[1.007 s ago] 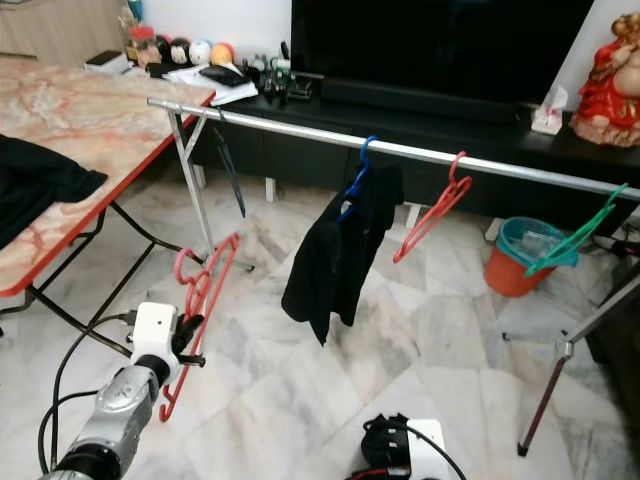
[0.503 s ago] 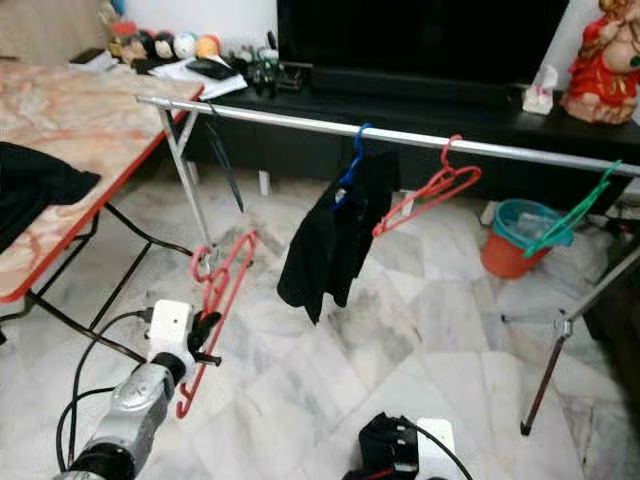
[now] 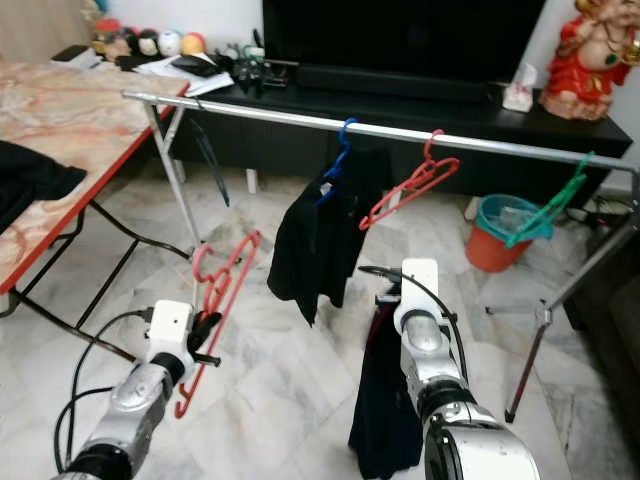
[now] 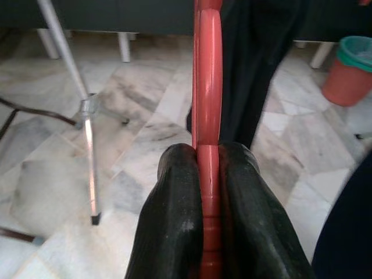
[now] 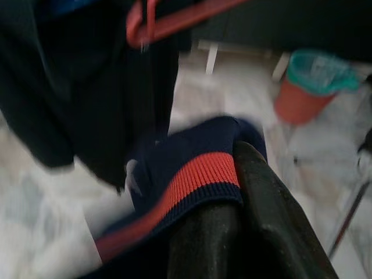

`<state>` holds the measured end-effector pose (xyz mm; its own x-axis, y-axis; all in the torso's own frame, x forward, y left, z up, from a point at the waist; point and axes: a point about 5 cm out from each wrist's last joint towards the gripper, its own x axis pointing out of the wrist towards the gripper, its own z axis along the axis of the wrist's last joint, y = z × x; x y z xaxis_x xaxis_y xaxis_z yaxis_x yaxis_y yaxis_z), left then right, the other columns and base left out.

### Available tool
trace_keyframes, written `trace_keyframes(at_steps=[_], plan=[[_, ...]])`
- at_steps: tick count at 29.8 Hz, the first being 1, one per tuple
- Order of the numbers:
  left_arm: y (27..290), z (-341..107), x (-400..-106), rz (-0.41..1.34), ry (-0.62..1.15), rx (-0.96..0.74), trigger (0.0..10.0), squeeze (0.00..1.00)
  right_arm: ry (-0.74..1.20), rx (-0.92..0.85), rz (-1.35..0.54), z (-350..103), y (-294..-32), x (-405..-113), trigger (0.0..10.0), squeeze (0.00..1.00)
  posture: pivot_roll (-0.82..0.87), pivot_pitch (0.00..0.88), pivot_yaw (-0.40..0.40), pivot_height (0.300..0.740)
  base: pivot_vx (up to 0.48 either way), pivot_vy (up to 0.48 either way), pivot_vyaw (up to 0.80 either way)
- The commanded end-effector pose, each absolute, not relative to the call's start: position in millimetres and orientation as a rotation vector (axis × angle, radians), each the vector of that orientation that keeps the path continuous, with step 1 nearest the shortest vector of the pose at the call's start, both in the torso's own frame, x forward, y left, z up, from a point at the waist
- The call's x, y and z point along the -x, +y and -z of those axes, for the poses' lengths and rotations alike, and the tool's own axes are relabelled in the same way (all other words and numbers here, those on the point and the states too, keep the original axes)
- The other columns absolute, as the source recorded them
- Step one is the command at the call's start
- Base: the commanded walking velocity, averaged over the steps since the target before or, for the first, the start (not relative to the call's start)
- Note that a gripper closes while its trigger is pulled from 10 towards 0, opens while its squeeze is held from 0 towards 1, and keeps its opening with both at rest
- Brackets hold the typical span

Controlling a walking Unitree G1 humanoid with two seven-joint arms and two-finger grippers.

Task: Hang hanger

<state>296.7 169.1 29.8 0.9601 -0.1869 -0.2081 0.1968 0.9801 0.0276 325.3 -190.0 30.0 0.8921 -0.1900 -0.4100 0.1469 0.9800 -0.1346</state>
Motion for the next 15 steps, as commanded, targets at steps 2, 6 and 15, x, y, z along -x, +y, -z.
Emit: trace_keyframes(at_steps=[2,6,15], plan=[[166.9,-31.7,-297.6,0.198,0.197,-0.043,10.0,0.00,0.526,0.086,0.188,-11.1,-191.7,-310.2,10.0,0.00,0.04,0.000,-0.027,0.740,-0.262,0.000,0.00],[167.3,-29.8,-294.6,0.197,0.198,-0.042,10.0,0.00,0.530,0.077,0.187,-11.2,-190.1,-310.8,10.0,0.00,0.05,0.000,-0.027,0.740,-0.259,0.000,0.00],[169.8,-28.6,-290.1,0.197,0.191,-0.039,10.0,0.00,0.522,0.074,0.201,-9.4,-193.4,-307.9,10.0,0.00,0.06,0.000,-0.028,0.740,-0.262,0.000,0.00]])
